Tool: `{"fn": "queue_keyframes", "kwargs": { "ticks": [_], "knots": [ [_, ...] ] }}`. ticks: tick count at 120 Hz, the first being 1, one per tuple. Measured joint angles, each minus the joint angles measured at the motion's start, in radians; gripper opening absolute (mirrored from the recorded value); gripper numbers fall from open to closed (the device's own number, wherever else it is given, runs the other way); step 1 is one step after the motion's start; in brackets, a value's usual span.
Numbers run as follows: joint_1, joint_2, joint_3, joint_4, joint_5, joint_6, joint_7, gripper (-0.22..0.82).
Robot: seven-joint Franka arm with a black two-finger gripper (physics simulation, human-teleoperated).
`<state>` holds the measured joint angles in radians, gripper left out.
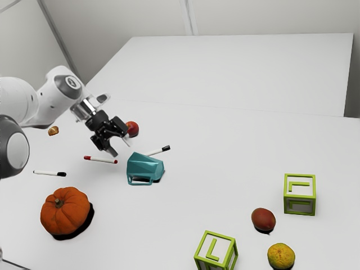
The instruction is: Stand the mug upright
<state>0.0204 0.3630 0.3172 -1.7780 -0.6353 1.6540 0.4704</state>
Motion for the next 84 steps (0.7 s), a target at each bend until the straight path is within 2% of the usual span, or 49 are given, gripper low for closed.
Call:
{"fn": "queue_keyframes", "kwargs": {
  "ticks": [32,84],
  "knots": [
    [0.004,0.058,-0.008,-0.003,-0.052,0.014,0.076,0.6],
    [-0.001,0.066,-0.042,-0.042,-0.095,0.007,0.11,0.58]
  ]
}}
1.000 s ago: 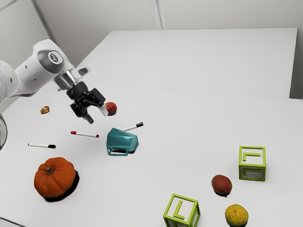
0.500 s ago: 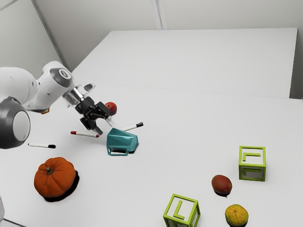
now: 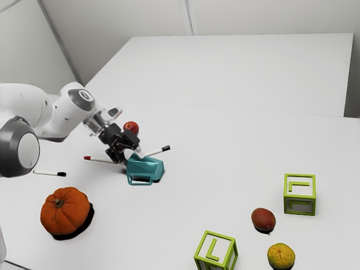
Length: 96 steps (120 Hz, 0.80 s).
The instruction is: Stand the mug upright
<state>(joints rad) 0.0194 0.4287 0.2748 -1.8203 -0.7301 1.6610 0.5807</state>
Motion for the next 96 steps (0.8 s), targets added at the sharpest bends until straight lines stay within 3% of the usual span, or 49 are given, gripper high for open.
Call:
{"fn": "queue_keyframes", "kwargs": {
  "ticks": [41,71,96],
  "knots": [
    [-0.001,-0.039,-0.044,0.0,-0.033,-0.011,-0.041,0.28],
    [-0.001,-0.055,-0.067,0.004,-0.037,-0.007,-0.083,-0.03],
    [-0.001,-0.055,-0.069,0.006,-0.038,-0.006,-0.11,-0.14]
  ]
}}
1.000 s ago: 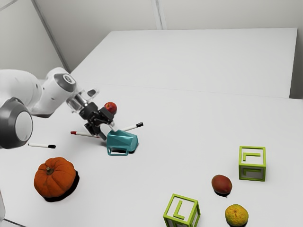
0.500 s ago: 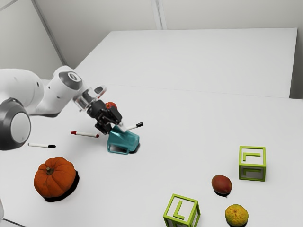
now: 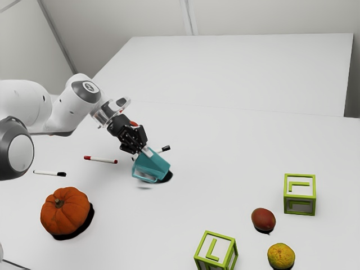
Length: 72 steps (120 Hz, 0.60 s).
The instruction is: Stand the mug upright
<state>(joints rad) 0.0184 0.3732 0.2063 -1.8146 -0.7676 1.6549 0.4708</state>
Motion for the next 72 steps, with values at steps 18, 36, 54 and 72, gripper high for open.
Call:
{"fn": "queue_keyframes", "kwargs": {
  "ticks": [18,36,54,72],
  "knots": [
    [0.0,-0.005,-0.003,0.001,0.002,-0.001,-0.017,-0.16],
    [-0.004,-0.034,-0.005,0.0,0.011,0.001,-0.036,-0.17],
    [-0.038,-0.094,-0.011,-0.005,0.065,0.029,-0.053,-0.18],
    [-0.095,-0.173,-0.024,-0.045,0.206,0.105,-0.067,-0.18]
  ]
}}
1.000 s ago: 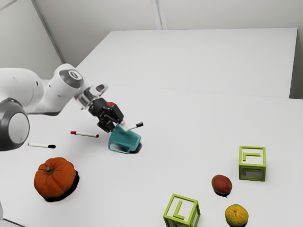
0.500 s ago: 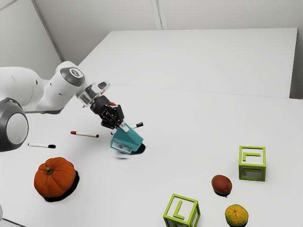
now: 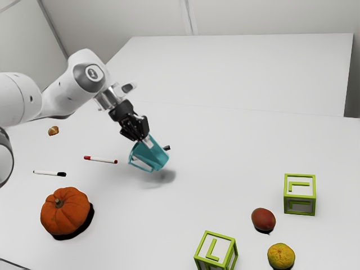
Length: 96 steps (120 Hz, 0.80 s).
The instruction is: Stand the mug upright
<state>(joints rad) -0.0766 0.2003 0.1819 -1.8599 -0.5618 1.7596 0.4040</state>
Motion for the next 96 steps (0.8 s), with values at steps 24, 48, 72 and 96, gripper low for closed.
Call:
{"fn": "queue_keyframes", "kwargs": {
  "ticks": [24,48,72,96],
  "knots": [
    [-0.06,-0.109,-0.02,-0.113,0.214,0.144,-0.016,-0.18],
    [-0.101,-0.112,-0.048,-0.122,0.45,0.202,-0.06,-0.18],
    [-0.127,-0.096,-0.073,-0.121,0.591,0.196,-0.127,-0.18],
    [-0.126,-0.06,-0.08,-0.12,0.648,0.178,-0.196,-0.18]
  ]
}}
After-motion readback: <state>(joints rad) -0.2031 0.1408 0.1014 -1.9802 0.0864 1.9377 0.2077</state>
